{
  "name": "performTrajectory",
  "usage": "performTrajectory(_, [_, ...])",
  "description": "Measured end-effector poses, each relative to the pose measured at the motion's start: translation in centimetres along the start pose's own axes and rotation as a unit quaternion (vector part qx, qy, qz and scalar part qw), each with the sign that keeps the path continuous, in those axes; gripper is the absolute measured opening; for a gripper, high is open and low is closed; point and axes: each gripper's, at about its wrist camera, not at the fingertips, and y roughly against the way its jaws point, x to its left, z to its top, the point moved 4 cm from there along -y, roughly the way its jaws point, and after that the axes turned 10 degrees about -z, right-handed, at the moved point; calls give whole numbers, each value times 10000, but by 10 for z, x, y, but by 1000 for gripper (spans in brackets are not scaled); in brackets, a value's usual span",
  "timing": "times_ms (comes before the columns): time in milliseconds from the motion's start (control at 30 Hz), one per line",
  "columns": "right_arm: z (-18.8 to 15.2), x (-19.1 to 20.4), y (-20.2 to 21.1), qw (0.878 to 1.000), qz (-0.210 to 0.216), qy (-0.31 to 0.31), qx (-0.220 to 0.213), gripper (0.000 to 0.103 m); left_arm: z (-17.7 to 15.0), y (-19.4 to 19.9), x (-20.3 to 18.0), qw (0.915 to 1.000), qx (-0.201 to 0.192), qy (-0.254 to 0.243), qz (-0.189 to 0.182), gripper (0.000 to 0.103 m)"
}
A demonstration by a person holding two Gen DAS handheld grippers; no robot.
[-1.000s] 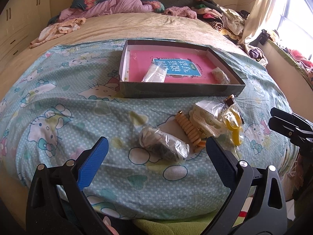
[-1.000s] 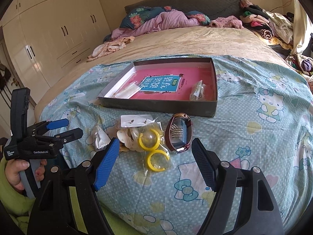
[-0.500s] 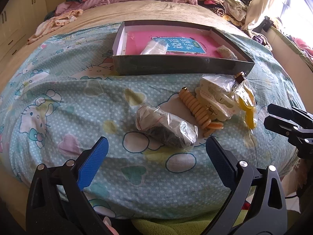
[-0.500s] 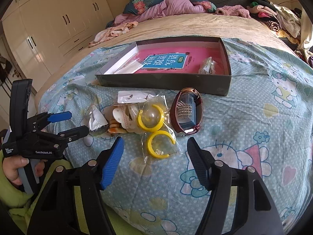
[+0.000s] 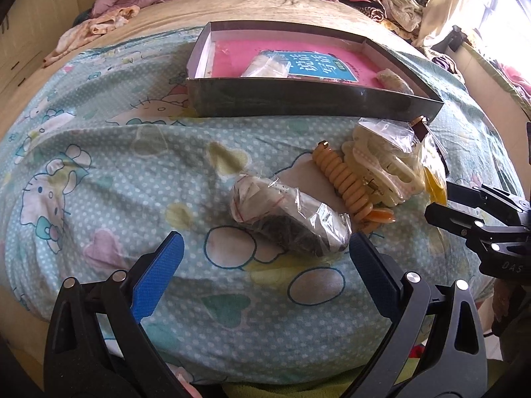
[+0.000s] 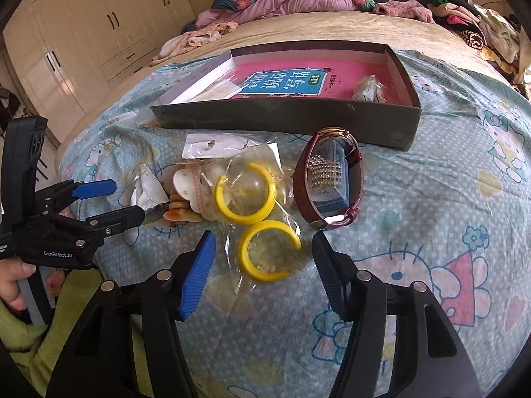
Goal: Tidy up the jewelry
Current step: 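Grasp the bag of dark beads with the left tool while the right tool grasps the yellow-ring bag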
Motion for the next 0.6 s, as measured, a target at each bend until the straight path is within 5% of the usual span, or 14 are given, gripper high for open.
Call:
performTrajectory(467, [3, 3, 7, 9996, 78, 166, -234, 46, 11, -22, -1, 9998, 24, -186, -81, 93])
performTrajectory(533, [4, 3, 13, 9994, 97, 153, -286, 46, 12, -21, -2, 9997, -9, -238, -94, 88])
performTrajectory(600, [6, 2, 20, 9992, 125, 133, -344, 46, 13, -18, -6, 9993, -73, -329, -176, 68])
